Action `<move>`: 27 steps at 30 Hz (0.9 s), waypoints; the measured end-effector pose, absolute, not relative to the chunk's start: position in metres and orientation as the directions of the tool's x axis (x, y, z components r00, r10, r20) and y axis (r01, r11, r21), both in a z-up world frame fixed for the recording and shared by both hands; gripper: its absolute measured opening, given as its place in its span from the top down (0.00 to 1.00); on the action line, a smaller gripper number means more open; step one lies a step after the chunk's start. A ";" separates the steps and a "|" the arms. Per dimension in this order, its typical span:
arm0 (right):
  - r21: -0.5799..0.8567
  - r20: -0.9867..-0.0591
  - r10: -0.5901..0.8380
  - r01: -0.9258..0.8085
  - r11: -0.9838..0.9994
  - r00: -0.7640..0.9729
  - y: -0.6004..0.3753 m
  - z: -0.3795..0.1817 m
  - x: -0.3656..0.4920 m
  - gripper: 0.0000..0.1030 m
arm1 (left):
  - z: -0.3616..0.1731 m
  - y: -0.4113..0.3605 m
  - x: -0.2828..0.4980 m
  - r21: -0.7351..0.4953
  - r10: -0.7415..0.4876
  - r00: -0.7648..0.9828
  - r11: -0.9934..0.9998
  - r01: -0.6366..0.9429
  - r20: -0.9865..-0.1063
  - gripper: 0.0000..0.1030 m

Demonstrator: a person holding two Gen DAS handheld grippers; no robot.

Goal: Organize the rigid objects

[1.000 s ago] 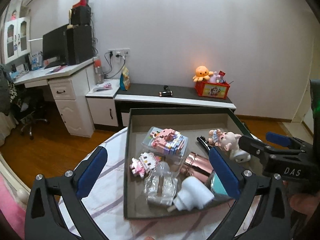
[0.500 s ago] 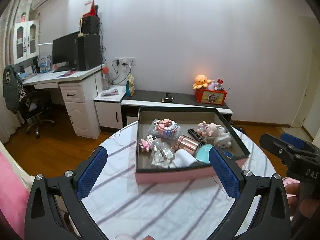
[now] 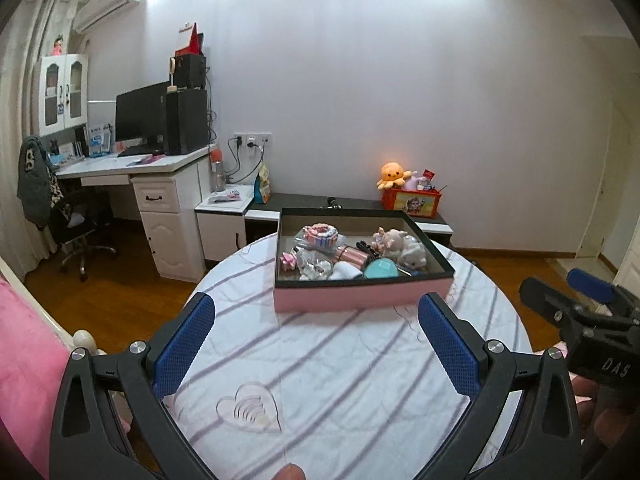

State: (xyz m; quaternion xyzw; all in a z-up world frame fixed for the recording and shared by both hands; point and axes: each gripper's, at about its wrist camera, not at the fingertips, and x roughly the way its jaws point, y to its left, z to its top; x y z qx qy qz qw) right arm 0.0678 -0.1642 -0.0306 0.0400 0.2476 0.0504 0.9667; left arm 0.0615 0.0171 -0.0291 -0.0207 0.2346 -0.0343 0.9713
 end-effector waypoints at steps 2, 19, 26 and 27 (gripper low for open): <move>0.090 -0.456 0.099 -0.064 0.994 0.884 -0.165 -0.027 0.052 0.00 | -0.030 0.015 0.049 -0.061 -0.078 0.889 0.997 0.056 -0.451 0.00; 0.062 -0.382 0.081 -0.062 0.996 0.921 -0.155 -0.015 0.000 0.00 | -0.024 0.016 -0.002 -0.064 -0.072 0.904 0.997 0.050 -0.422 0.00; 0.055 -0.386 0.085 -0.069 0.996 0.918 -0.151 -0.016 -0.002 0.00 | -0.024 0.021 -0.002 -0.079 -0.071 0.903 0.996 0.042 -0.423 0.00; 0.055 -0.386 0.083 -0.067 0.996 0.919 -0.152 -0.016 -0.002 0.00 | -0.024 0.021 -0.002 -0.080 -0.072 0.903 0.996 0.042 -0.423 0.00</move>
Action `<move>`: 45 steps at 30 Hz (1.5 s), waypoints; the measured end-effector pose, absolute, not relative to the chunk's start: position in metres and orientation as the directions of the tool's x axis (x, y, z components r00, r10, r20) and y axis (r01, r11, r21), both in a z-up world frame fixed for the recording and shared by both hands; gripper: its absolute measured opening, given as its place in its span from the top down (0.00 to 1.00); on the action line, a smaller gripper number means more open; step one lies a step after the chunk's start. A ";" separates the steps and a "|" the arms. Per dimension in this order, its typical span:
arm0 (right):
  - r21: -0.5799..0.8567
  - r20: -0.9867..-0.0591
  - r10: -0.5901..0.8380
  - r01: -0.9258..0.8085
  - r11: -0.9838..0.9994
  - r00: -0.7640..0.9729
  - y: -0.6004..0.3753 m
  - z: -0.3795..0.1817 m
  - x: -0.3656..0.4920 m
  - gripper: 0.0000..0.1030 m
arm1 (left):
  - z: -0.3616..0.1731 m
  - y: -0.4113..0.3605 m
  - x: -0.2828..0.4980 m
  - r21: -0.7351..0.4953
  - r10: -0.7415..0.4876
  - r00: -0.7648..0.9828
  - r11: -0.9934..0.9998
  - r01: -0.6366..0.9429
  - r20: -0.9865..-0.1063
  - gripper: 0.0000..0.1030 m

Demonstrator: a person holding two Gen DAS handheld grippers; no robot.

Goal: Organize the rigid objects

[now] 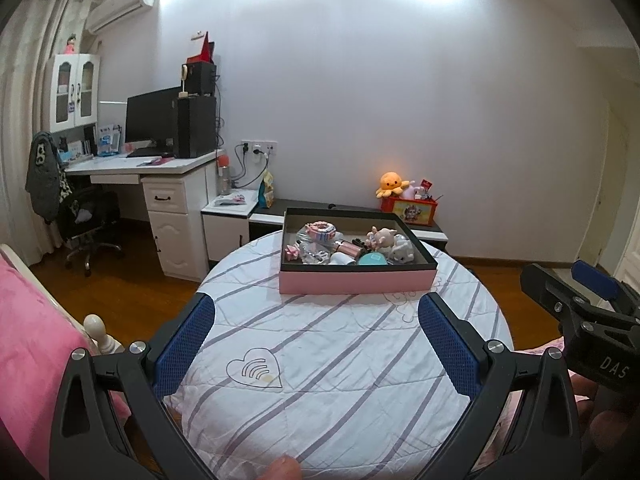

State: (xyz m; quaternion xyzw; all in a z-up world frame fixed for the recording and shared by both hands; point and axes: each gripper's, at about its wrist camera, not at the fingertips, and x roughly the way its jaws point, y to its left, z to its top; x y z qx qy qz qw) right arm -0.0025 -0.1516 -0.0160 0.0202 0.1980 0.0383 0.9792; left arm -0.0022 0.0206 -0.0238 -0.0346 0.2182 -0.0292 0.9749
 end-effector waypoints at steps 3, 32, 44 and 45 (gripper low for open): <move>0.058 -0.387 0.079 -0.061 0.996 0.919 -0.152 -0.016 -0.002 0.00 | -0.024 0.020 0.000 -0.082 -0.075 0.900 0.996 0.044 -0.428 0.00; 0.058 -0.400 0.069 -0.050 0.997 0.914 -0.160 -0.019 0.002 0.00 | -0.033 0.018 0.011 -0.048 -0.050 0.884 0.998 0.031 -0.465 0.00; 0.055 -0.412 0.061 -0.042 0.998 0.909 -0.159 -0.025 0.010 0.00 | -0.035 0.013 0.020 -0.031 -0.057 0.873 0.998 0.048 -0.484 0.00; 0.053 -0.414 0.060 -0.042 0.998 0.908 -0.158 -0.026 0.011 0.00 | -0.035 0.013 0.020 -0.034 -0.060 0.874 0.998 0.049 -0.483 0.00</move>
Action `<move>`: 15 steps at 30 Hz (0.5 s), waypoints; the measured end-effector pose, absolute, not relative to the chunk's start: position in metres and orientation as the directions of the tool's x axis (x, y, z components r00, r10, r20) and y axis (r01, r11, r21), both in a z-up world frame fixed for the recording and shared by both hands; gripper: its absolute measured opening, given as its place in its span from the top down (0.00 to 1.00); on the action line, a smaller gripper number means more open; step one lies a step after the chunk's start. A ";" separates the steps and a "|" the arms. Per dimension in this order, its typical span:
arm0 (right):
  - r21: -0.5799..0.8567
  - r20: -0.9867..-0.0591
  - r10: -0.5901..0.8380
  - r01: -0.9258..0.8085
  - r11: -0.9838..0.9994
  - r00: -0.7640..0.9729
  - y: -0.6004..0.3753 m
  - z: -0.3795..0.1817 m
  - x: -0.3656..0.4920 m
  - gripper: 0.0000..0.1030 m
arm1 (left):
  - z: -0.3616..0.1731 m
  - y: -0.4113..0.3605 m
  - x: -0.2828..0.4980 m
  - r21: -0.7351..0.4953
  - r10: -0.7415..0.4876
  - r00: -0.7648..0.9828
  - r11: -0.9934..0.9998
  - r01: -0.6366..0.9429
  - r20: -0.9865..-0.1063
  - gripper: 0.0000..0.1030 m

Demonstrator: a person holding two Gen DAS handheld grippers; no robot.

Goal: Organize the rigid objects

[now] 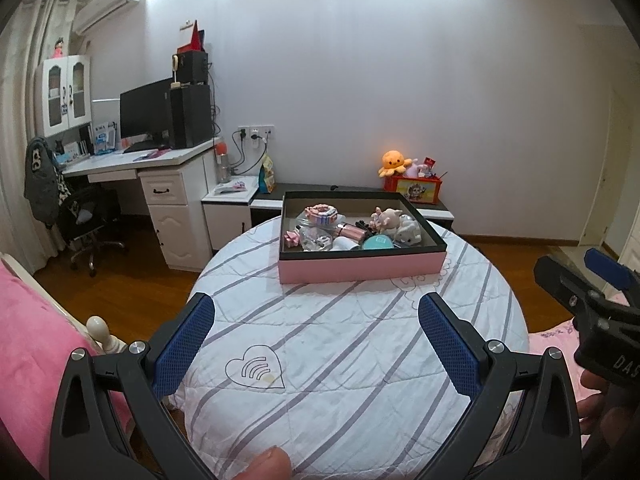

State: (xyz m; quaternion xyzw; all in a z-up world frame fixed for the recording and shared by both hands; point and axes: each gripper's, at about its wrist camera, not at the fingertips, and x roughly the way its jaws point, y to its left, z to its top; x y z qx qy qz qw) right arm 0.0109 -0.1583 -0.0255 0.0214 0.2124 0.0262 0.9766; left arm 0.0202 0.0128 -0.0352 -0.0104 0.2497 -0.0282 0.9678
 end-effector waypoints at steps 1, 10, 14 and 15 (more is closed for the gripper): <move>0.050 -0.415 0.059 -0.042 0.998 0.908 -0.158 -0.026 0.012 0.00 | -0.034 0.013 0.022 -0.037 -0.061 0.874 0.998 0.050 -0.483 0.00; 0.037 -0.429 0.053 -0.041 0.998 0.902 -0.153 -0.027 0.024 0.00 | -0.032 0.016 0.036 -0.051 -0.062 0.877 0.998 0.042 -0.476 0.00; 0.036 -0.439 0.049 -0.037 0.999 0.897 -0.153 -0.029 0.031 0.00 | -0.032 0.018 0.040 -0.065 -0.068 0.882 0.997 0.042 -0.467 0.00; 0.036 -0.441 0.048 -0.036 0.999 0.896 -0.153 -0.029 0.033 0.00 | -0.031 0.019 0.041 -0.071 -0.073 0.882 0.996 0.045 -0.465 0.00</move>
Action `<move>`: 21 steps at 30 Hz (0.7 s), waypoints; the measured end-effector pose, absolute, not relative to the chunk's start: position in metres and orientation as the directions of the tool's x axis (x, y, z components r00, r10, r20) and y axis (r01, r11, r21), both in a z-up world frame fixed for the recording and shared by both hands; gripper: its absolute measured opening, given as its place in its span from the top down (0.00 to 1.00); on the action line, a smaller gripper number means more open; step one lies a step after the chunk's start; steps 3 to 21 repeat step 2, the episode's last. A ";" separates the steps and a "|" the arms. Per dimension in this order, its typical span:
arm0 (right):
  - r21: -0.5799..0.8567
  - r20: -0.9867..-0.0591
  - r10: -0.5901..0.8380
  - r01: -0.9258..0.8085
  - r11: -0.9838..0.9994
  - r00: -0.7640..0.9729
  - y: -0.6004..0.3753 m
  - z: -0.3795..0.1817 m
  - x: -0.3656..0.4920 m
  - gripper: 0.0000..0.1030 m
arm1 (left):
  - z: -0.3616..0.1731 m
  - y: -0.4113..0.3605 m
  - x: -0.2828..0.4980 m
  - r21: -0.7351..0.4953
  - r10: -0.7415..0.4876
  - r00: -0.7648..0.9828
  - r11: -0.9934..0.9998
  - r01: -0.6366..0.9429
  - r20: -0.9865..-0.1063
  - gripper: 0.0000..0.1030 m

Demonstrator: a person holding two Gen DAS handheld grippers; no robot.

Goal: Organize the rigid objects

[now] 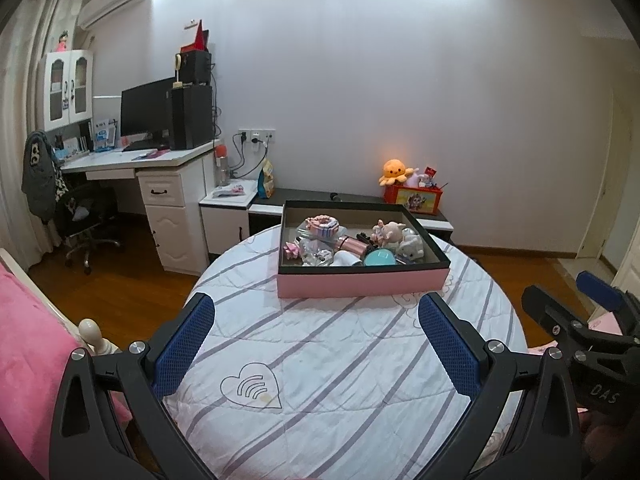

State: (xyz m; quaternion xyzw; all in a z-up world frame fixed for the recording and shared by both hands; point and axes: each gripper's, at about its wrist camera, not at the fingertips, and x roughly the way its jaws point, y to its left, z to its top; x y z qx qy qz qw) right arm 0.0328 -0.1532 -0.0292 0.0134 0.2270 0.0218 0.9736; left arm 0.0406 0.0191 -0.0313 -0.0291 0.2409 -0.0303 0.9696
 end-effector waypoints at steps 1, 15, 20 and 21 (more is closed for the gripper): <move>0.035 -0.443 0.047 -0.035 0.999 0.895 -0.153 -0.030 0.034 0.00 | -0.031 0.020 0.042 -0.075 -0.076 0.882 0.996 0.047 -0.465 0.00; 0.035 -0.446 0.045 -0.033 0.999 0.894 -0.154 -0.030 0.036 0.00 | -0.030 0.020 0.043 -0.078 -0.079 0.882 0.996 0.048 -0.465 0.00; 0.035 -0.446 0.045 -0.033 0.999 0.894 -0.154 -0.030 0.036 0.00 | -0.030 0.020 0.043 -0.078 -0.079 0.882 0.996 0.048 -0.465 0.00; 0.035 -0.446 0.045 -0.033 0.999 0.894 -0.154 -0.030 0.036 0.00 | -0.030 0.020 0.043 -0.078 -0.079 0.882 0.996 0.048 -0.465 0.00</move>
